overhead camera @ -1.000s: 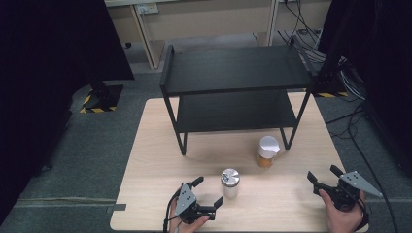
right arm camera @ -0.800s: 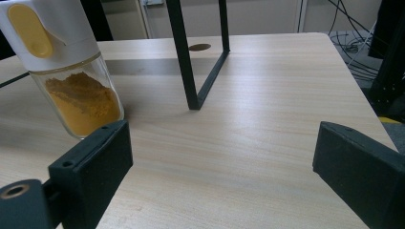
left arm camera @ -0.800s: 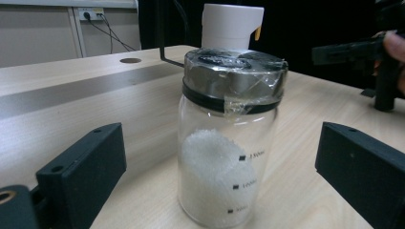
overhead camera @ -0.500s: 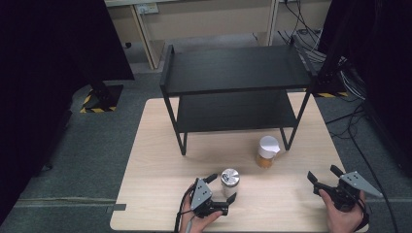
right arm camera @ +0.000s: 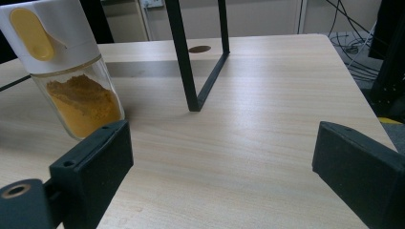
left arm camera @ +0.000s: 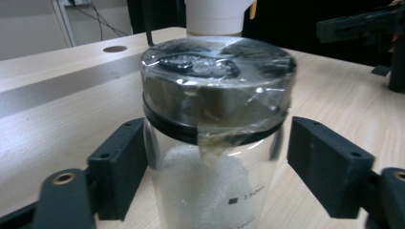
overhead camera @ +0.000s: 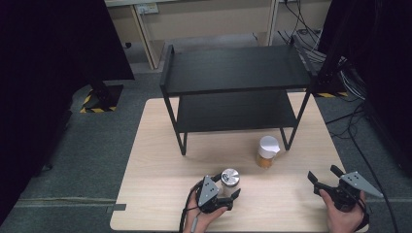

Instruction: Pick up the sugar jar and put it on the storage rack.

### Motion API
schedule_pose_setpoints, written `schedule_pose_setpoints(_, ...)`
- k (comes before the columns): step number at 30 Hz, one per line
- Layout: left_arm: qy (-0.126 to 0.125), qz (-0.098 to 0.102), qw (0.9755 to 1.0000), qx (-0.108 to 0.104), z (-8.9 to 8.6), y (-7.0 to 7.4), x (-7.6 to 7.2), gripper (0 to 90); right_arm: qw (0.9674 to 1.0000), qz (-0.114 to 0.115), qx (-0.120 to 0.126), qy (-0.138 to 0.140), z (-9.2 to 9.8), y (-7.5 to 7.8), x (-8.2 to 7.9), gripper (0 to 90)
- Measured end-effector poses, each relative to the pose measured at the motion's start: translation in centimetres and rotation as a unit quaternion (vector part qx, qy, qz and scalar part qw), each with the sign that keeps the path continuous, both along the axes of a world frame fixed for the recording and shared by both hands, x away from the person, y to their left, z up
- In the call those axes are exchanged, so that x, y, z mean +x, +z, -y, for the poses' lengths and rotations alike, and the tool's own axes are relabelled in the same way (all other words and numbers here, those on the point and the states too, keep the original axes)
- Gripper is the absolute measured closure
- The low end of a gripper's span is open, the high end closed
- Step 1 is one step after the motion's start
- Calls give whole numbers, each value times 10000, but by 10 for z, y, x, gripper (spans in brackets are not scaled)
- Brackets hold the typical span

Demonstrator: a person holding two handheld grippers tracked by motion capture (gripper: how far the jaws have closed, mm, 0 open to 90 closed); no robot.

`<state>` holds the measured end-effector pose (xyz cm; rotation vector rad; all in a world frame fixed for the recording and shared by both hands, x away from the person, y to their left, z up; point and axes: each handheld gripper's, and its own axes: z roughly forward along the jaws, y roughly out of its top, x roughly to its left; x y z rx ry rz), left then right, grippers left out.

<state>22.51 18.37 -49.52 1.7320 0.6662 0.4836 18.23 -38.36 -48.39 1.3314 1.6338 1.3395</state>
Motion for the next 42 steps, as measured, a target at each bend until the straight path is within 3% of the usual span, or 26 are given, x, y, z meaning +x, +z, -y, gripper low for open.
schedule_pose_setpoints(3, 33, -25, 10000, 2, -1, 0, 1, 303, 10000, -3, 20, 0, 0, 0, 0, 67)
schedule_pose_setpoints(14, 53, 47, 10000, 6, -1, -1, -2, 312, 10000, -3, 29, 5, 1, 0, 0, 67)
schedule_pose_setpoints(22, 297, 412, 9984, -233, -5, 9, -19, 312, 10000, -13, 67, 9, 2, 0, 0, 67)
schedule_pose_setpoints(29, 591, 794, 9944, -374, -10, 22, -37, 312, 10000, -11, 45, 9, 1, 0, 0, 67)
schedule_pose_setpoints(36, 971, 1171, 9874, -435, -11, 43, -52, 311, 10000, -7, 51, 4, 1, 0, 0, 67)
schedule_pose_setpoints(42, 1336, 1363, 9806, -455, -14, 63, -56, 312, 10000, 6, 41, 3, 1, -1, 0, 67)
